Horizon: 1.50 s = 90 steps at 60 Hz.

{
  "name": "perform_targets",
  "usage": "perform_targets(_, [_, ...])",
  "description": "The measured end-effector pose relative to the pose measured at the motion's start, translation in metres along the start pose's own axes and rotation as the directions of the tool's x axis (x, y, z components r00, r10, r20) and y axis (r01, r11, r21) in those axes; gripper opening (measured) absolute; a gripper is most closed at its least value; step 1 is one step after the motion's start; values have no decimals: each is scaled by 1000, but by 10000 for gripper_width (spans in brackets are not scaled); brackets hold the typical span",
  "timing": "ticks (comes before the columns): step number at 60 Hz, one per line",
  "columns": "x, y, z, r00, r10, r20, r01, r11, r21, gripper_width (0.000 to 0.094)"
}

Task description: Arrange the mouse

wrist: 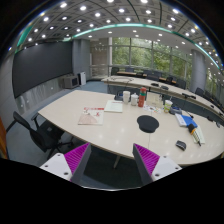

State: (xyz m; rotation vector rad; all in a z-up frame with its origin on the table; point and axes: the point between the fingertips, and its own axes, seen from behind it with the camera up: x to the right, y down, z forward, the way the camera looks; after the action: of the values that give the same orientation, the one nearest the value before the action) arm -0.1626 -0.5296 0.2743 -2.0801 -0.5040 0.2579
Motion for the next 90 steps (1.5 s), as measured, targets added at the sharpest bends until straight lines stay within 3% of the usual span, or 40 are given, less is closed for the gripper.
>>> perform_targets(19, [100,71,15,993,74,-90,-83,992,-91,860])
perform_targets(30, [199,130,42,981,90,-169,-116,983,-146,858])
perform_targets(40, [311,162,81,965,77,-250,-115,983,-142,860])
perform_targets(50, [417,167,138,946,49,-320,-85,992,-98,861])
perform_targets(60, [492,178,198,934,77,-350,-124,986,-114,859])
perform_targets(72, [541,192,242,925,106,-365,-166,977,-136,856])
perform_targets(90, [569,171,282,924,153,-349,-199,975,-99,846])
